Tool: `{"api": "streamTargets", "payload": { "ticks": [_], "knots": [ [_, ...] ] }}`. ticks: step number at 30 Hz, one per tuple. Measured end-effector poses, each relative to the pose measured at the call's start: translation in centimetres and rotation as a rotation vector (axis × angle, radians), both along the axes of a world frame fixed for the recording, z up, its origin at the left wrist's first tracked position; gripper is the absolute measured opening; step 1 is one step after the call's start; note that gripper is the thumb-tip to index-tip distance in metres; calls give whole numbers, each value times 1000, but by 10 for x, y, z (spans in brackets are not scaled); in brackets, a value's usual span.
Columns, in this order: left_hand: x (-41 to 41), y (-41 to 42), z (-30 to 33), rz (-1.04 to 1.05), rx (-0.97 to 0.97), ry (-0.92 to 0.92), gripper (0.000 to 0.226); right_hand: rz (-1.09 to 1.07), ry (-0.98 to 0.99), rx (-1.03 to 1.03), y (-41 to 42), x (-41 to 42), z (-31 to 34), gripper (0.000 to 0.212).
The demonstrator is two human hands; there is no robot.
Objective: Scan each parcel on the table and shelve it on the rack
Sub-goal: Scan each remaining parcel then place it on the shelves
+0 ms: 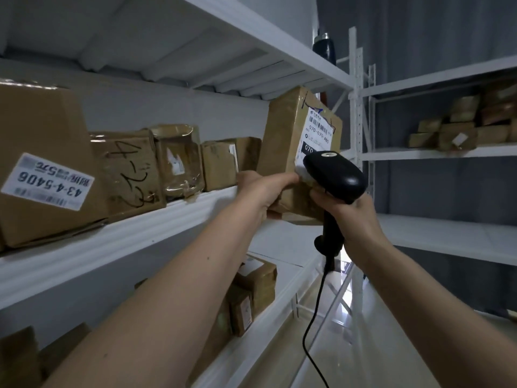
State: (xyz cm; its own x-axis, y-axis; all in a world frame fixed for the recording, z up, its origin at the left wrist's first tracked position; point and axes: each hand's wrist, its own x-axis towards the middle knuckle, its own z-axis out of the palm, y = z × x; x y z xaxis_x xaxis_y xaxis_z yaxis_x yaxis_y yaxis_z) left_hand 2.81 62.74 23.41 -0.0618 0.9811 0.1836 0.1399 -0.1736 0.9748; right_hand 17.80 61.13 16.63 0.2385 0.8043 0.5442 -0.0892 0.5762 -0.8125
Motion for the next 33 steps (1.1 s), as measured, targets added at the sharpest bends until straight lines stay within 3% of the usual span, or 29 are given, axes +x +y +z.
{"api": "streamTargets", "payload": {
  "ticks": [4,9,15,22,29,33],
  "knots": [
    [20,13,26,36,76,-44,54,56,14,22,36,16,27,37],
    [50,39,47,115,183,86,82,119,98,-37,89,42,61,27],
    [74,85,52,305,353,297,79,405,140,-40,141,64,84,15],
    [70,117,55,667,489,603,59,704,195,-252,195,53,95,40],
    [65,136,48,844,480,711,58,729,203,-320,226,32,90,29],
    [63,147,48,887,454,736,61,700,225,-316,235,21,89,34]
  ]
}}
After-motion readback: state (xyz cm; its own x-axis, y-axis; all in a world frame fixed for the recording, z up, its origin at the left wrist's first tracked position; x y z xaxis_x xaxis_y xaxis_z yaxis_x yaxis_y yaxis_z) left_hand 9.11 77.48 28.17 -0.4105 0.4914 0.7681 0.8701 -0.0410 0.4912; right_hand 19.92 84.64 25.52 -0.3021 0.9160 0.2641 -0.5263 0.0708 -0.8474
